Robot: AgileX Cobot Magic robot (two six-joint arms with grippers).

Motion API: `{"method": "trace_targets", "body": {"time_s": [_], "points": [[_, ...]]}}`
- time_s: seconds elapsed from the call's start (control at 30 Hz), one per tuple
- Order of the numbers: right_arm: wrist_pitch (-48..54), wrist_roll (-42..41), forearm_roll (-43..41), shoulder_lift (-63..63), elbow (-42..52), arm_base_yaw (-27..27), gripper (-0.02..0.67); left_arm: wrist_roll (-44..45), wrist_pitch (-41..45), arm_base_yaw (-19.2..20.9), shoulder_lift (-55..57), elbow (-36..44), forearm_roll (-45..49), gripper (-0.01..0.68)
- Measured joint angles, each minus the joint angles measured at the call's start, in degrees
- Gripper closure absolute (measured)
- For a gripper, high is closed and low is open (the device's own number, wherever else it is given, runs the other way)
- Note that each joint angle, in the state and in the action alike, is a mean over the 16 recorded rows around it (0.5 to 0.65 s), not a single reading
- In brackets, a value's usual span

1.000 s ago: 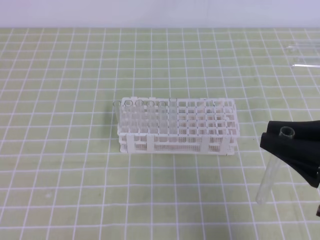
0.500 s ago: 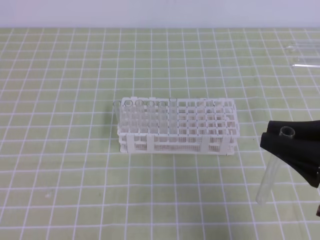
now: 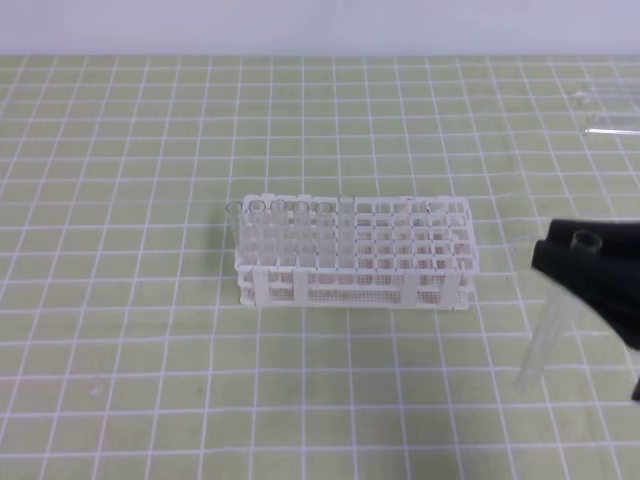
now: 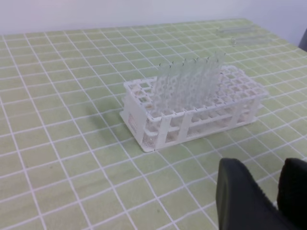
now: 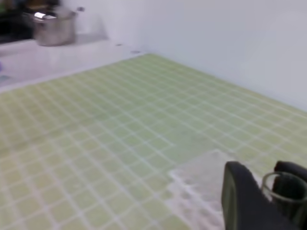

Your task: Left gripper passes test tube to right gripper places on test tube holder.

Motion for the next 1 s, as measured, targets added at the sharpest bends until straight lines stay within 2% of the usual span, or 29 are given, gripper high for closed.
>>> {"method": "trace_targets", "body": {"time_s": [0.2, 0.37, 0.47, 0.67, 0.83, 1.0], "points": [[-13.4, 1.8, -2.7, 0.9, -4.2, 6.6, 0.538, 0.0, 0.0, 0.0, -0.1, 0.0, -0.1, 0.497], [-29.8, 11.4, -11.8, 4.8, -8.8, 15.9, 0.538, 0.0, 0.1, 0.0, 0.0, 0.0, -0.2, 0.497], [-40.6, 23.2, -21.3, 8.4, -11.2, 21.6, 0.538, 0.0, 0.1, 0.0, 0.0, 0.0, -0.2, 0.497], [-60.4, 53.3, -46.3, 17.8, -14.1, 30.1, 0.538, 0.0, 0.3, 0.0, -0.1, 0.0, -0.3, 0.498], [-73.4, 76.5, -64.1, 25.4, -14.8, 33.0, 0.538, 0.0, 0.3, 0.0, -0.1, 0.0, -0.3, 0.498], [-81.4, 89.2, -75.1, 31.5, -14.9, 33.8, 0.538, 0.0, 0.4, 0.0, -0.2, 0.0, -0.4, 0.498]]}}
